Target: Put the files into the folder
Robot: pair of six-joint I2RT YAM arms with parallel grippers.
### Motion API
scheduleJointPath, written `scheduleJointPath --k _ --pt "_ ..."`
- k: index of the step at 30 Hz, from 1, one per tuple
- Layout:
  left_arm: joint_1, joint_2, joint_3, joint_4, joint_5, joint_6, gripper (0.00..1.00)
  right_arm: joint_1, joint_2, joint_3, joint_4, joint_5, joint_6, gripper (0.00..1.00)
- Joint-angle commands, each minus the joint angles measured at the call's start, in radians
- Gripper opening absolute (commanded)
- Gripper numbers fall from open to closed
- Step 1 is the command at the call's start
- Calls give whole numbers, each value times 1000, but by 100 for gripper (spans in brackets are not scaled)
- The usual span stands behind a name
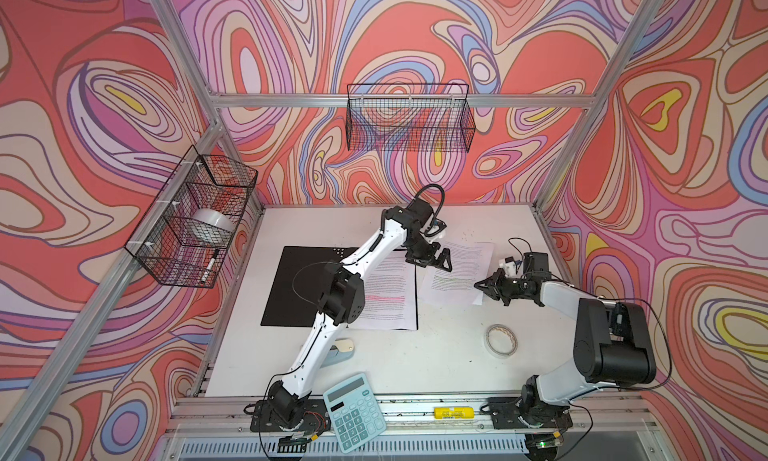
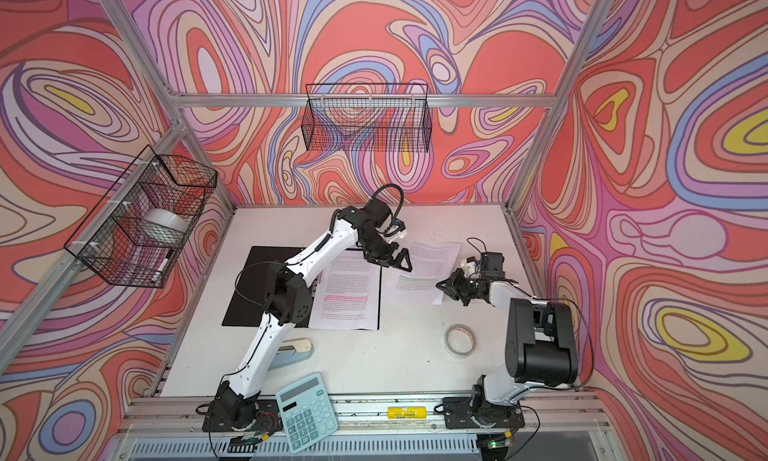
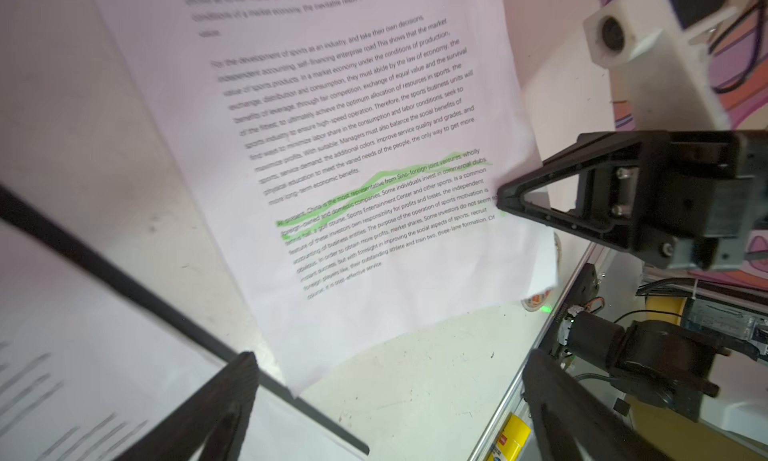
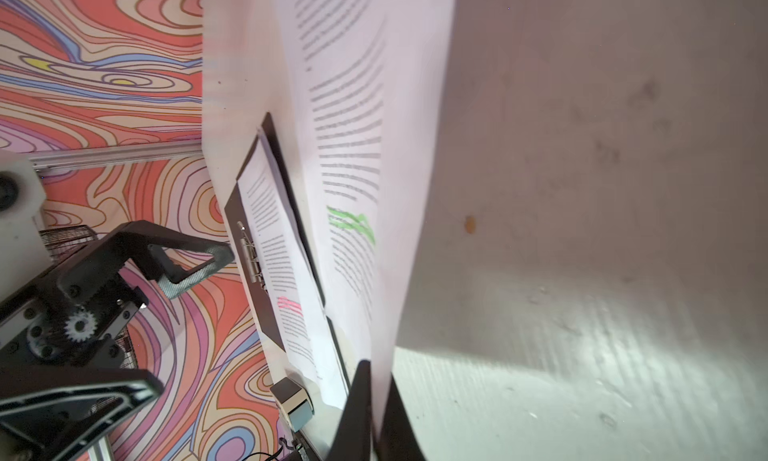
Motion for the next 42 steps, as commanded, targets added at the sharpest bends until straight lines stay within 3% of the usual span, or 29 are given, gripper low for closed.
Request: scheduleJointPath --k 1,9,14,27,30,42 --pt "84 -162 7 -36 14 18 100 -5 -47 100 -118 -2 -70 0" --pt "334 -384 -137 25 13 -68 100 14 -55 388 -329 -50 -120 0" --pt "466 -466 -221 63 17 -114 100 127 14 602 -478 -48 -170 0" --pt "589 -483 -277 90 63 -149 100 487 152 889 -486 -17 -117 0" --pt "596 -480 -279 93 63 -152 100 528 153 883 -422 -21 -70 0" --pt "596 -464 -294 99 80 -168 100 576 105 515 -54 -19 143 0"
